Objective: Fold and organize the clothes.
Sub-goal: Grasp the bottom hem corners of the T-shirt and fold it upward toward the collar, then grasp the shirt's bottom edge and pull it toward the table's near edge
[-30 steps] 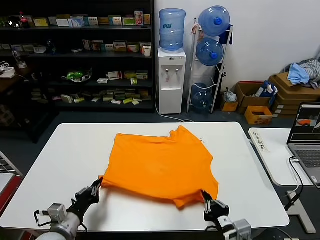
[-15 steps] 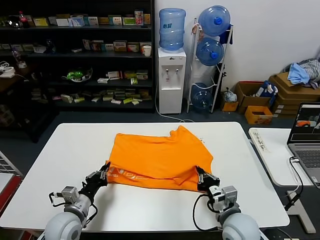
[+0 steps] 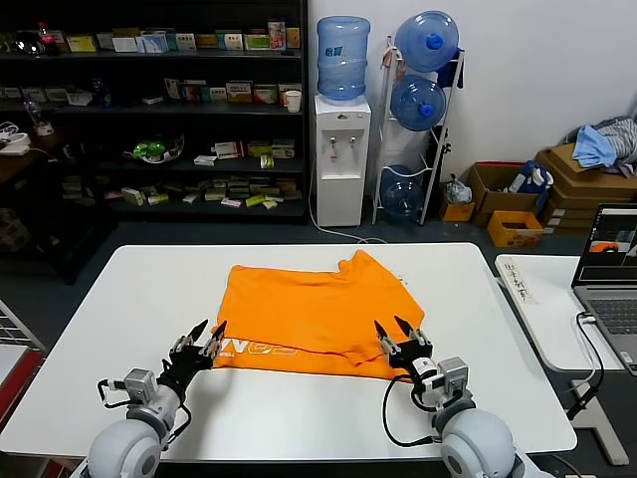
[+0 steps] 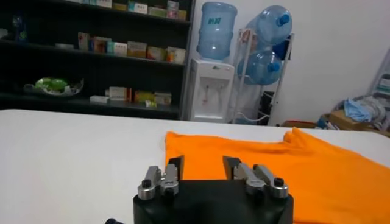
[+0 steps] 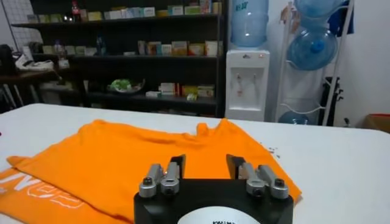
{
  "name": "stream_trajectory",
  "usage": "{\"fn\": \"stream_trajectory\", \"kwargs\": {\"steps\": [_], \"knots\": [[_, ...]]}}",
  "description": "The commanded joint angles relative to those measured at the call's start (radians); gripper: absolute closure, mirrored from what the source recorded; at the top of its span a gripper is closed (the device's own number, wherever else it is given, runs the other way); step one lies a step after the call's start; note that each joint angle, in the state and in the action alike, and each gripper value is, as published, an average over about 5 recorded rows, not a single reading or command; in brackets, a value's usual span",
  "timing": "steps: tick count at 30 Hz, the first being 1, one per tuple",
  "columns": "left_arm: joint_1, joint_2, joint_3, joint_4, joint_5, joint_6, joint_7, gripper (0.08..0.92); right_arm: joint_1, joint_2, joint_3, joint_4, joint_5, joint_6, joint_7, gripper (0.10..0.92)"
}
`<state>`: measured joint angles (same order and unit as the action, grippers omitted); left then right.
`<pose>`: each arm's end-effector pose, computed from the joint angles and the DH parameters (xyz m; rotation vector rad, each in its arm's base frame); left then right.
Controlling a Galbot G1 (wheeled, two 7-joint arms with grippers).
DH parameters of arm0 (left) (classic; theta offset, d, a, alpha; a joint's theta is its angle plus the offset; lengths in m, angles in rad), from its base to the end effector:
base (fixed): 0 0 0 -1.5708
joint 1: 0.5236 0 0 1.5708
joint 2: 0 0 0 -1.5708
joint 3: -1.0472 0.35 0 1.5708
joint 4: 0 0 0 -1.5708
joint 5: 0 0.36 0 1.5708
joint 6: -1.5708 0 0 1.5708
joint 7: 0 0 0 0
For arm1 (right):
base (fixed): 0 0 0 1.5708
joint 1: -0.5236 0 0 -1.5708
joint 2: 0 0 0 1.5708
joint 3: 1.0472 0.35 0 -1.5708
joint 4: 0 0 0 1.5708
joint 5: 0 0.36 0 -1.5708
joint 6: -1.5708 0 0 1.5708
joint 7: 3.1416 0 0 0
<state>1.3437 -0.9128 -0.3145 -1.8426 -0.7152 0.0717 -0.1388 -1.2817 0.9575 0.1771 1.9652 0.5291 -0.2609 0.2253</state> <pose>0.2530 0.0980 -0.3329 -0.2637 -2.8324 0.1457 0.2487 -0.0295 -0.3042 0.3918 -2.7794 0.0826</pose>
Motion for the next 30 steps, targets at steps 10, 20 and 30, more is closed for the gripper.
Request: {"fn": "stream_trajectory", "kwargs": {"steps": [10, 20, 30], "knots": [[0.127, -0.059, -0.016, 0.075, 0.025, -0.023, 0.062, 0.179, -0.222, -0.02, 0.109, 0.011, -0.036, -0.005, -0.016, 0.203], [0.077, -0.056, -0.02, 0.096, 0.021, -0.031, 0.071, 0.177, -0.193, -0.003, 0.093, -0.024, 0.023, -0.049, 0.029, 0.203], [0.062, -0.051, -0.016, 0.103, 0.02, -0.028, 0.069, 0.177, -0.187, -0.003, 0.095, -0.017, 0.042, -0.057, 0.044, 0.203]]}}
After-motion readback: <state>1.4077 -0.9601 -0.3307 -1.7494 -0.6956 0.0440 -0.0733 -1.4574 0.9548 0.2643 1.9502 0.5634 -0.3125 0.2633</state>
